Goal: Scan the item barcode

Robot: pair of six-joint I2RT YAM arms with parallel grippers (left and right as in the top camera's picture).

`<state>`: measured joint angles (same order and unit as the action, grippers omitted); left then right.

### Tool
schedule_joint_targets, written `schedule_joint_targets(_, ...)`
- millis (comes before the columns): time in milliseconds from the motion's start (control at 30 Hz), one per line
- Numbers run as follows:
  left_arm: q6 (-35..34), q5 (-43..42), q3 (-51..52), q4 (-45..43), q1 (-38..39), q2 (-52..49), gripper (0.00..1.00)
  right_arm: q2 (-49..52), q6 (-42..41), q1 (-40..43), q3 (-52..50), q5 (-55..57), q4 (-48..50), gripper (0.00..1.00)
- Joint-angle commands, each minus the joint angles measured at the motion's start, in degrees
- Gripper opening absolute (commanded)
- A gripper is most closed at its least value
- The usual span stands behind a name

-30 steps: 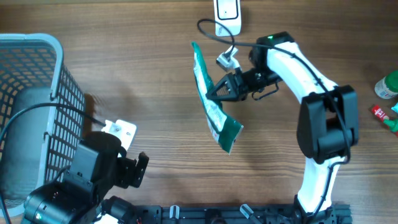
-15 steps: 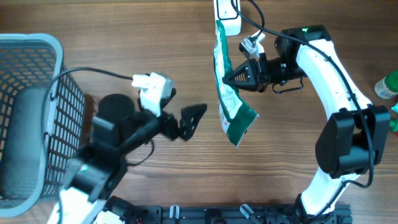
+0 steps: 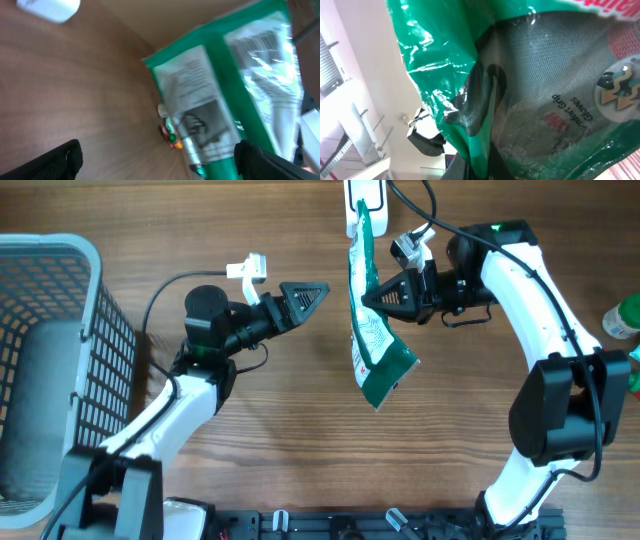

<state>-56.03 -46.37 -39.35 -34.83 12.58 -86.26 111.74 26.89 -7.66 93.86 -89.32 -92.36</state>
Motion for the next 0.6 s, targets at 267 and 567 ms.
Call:
schedule_joint_targets(267, -19.67, -4.81, 0.15, -16.76, -0.55, -0.87, 1.0, -1.07, 6.1, -9.27, 0.07, -3.67, 0.15, 0.04)
schedule_joint_targets(567, -17.29, -6.95, 0.15, -21.55, -6.49, -0.87, 1.0, -1.29, 4.42, -9.31, 0.07, 4.63, 0.81, 0.04)
